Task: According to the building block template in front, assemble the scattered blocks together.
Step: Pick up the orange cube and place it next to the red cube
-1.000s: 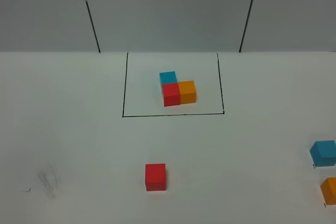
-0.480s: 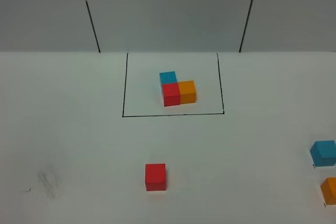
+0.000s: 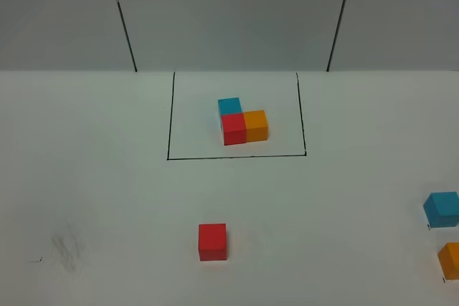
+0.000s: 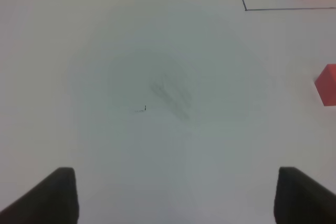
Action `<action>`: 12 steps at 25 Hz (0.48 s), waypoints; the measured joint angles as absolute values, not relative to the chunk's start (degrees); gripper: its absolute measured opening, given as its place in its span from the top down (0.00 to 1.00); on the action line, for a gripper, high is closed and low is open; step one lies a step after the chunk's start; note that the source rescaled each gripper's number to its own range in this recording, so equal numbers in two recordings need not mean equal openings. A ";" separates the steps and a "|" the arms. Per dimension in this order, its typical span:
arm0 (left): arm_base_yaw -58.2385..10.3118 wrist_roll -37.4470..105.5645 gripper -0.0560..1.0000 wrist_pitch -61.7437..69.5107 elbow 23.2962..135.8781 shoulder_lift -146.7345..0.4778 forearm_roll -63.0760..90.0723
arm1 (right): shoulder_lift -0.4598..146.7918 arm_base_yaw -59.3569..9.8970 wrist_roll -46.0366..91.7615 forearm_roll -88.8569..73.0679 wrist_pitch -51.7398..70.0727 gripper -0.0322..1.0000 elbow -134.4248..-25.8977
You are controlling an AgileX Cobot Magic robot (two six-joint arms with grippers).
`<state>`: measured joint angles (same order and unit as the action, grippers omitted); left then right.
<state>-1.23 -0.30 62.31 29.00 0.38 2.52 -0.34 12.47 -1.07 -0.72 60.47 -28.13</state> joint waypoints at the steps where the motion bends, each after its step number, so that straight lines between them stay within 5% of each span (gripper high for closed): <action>1: -1.23 -0.30 0.06 62.31 29.00 0.38 2.52 | -0.34 12.47 -1.07 -0.72 60.47 0.97 -28.13; 9: -1.23 -0.30 0.06 62.17 29.00 0.38 2.52 | -0.34 12.47 -1.07 -1.59 60.47 0.96 -28.13; 12: -1.23 -0.30 0.06 62.17 29.00 0.38 2.52 | -0.34 12.47 -1.07 -3.11 60.47 0.87 -28.13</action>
